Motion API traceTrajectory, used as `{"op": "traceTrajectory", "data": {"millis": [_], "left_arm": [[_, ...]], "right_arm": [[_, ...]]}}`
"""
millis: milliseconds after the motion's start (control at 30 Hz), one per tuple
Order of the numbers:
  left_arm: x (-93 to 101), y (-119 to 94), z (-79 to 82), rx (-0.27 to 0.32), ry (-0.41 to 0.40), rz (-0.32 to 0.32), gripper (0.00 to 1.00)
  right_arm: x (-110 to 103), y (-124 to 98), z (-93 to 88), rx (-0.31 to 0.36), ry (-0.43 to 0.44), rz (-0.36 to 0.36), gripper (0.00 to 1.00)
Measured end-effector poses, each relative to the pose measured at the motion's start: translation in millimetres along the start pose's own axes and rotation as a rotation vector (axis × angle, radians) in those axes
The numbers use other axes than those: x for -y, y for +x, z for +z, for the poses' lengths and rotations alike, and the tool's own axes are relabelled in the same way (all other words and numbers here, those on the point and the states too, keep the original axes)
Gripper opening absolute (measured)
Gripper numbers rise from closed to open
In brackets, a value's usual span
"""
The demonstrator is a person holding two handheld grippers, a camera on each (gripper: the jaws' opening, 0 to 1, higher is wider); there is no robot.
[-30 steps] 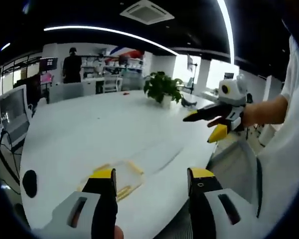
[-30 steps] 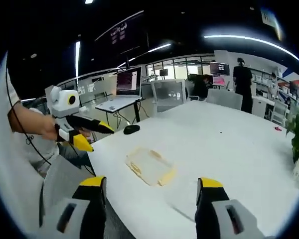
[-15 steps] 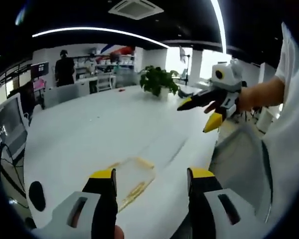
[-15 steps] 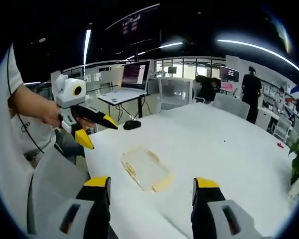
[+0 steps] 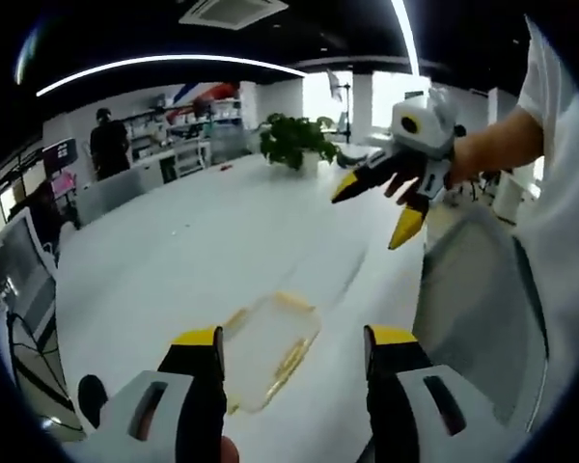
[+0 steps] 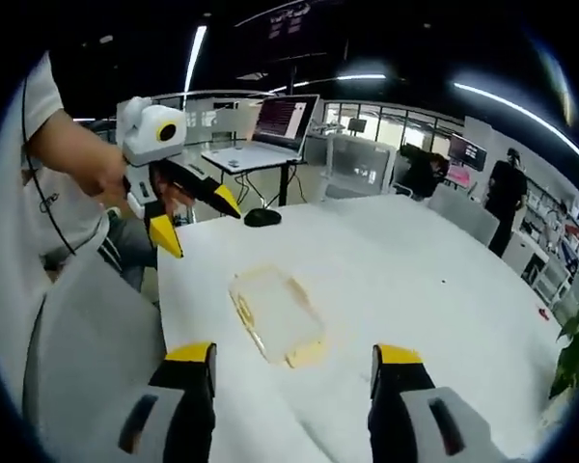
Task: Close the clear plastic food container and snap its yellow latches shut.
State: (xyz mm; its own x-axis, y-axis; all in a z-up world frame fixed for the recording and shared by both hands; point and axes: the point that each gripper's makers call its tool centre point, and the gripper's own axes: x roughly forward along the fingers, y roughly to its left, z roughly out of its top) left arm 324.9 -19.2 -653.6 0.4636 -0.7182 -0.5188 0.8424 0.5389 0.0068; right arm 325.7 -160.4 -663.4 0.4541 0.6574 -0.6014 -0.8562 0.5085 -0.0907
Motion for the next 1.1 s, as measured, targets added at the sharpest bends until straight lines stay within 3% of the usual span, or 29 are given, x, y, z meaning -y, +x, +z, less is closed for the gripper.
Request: {"op": "traceTrajectory", "data": {"millis": [333,500,633,833,1033,1100], "left_arm": [[-10.1,6,-15.0,-0.071,0.092,-0.038,0.58],[-22.6,12,-24.4,-0.102,0.126,-0.057,0.57],[-34.2,15,-31.4,-0.115,0.115,-0.052,0.57],[-39.3,18,-39.8,-0.145,0.151,-0.094,0.57],[-41.0,22,-49.4,-0.177,0.201,-0.152,0.57],[-41.5,24,-53.3,-0.186,0.207,-0.176,0.56]], "right_arm": [[-1,19,-2.9,-0.060,-0.108,0.046,0.62],[3,31,-18.9,-0.137,-0.170,0.070,0.60],[4,40,-21.7,-0.153,-0.185,0.091,0.60],[9,51,-26.2,-0.198,-0.203,0.118,0.58],[5,61,-18.3,-0.158,-0.142,0.191,0.57],[7,65,-19.9,-0.171,-0.160,0.195,0.55]]}}
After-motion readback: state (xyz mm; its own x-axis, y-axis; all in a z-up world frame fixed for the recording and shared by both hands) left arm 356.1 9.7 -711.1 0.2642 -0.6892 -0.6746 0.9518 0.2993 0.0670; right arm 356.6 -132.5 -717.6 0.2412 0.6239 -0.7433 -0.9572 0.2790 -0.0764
